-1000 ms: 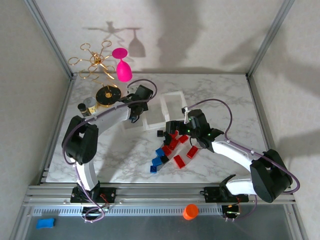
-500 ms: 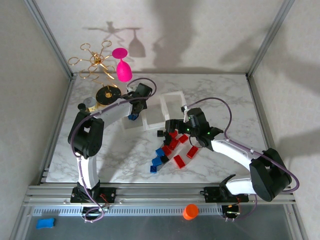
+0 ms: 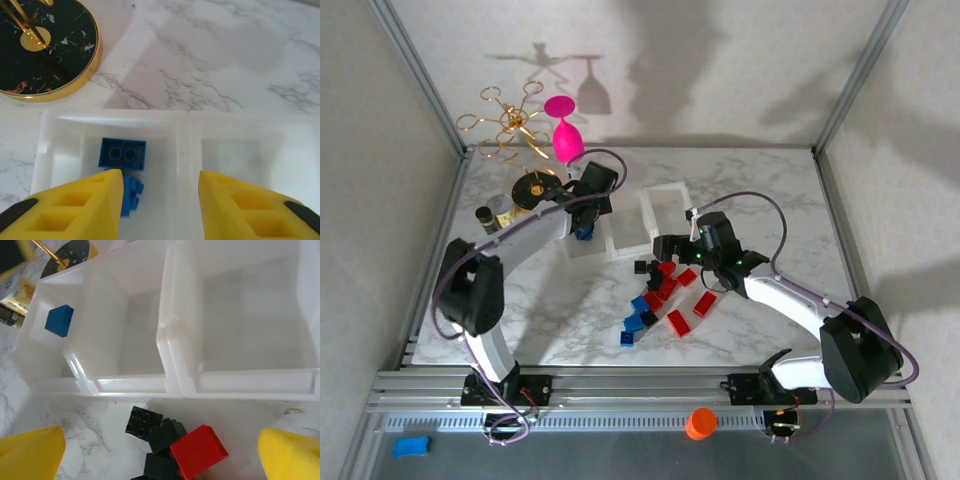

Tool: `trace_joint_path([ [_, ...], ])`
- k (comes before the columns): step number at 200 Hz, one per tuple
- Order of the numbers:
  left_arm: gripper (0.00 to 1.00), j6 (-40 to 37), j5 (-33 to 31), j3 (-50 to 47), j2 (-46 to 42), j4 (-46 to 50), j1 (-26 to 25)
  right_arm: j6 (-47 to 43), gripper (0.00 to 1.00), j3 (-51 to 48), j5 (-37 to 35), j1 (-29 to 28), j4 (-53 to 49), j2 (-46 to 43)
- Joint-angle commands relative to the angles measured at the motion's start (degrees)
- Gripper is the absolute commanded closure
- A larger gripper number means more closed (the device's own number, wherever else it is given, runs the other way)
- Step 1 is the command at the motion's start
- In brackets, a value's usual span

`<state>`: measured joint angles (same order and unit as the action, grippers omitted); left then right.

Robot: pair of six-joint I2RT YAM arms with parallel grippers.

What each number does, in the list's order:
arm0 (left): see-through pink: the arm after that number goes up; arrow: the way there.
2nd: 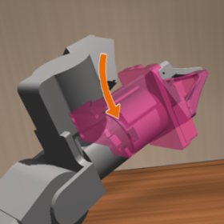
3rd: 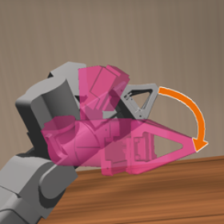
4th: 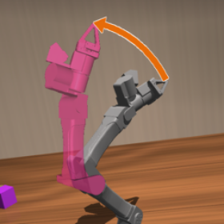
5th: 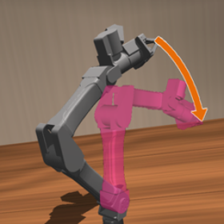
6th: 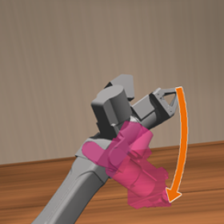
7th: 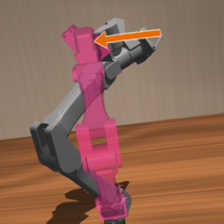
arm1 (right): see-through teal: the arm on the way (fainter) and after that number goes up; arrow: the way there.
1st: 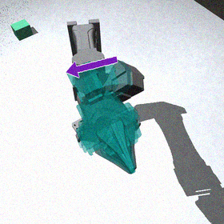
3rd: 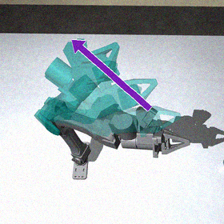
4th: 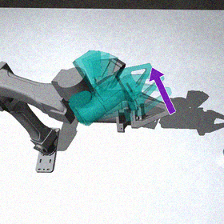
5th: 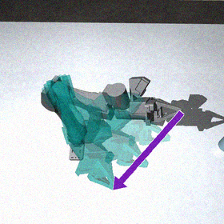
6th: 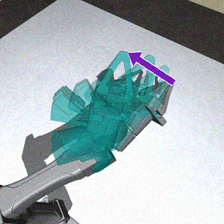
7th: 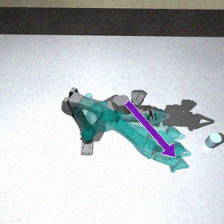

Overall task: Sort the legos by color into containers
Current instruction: Place the lego in the container, then pick up the lego from the middle-left of the table.

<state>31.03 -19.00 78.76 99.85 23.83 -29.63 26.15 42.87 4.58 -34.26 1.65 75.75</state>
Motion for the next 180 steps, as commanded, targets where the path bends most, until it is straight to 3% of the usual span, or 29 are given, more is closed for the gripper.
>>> trace_joint_path([
  [1,0.55,0.2,1.3,-4.2,-5.5,1.9,-3.0,-0.9,0.01,0.2,1.7,1.3,-3.0,-1.8],
  [65,0.52,5.9,3.9,-14.9,-12.7,6.5,-16.4,-0.3,0.01,-3.7,5.2,2.1,-9.4,-5.0],
  [117,0.47,13.8,9.6,-21.3,-13.1,4.8,-25.8,2.1,0.01,-6.9,5.8,2.3,-11.6,-7.2],
  [180,0.37,19.1,11.0,-21.6,-6.3,0.8,-29.7,2.7,0.01,-8.9,5.1,2.9,-9.8,-7.5],
])
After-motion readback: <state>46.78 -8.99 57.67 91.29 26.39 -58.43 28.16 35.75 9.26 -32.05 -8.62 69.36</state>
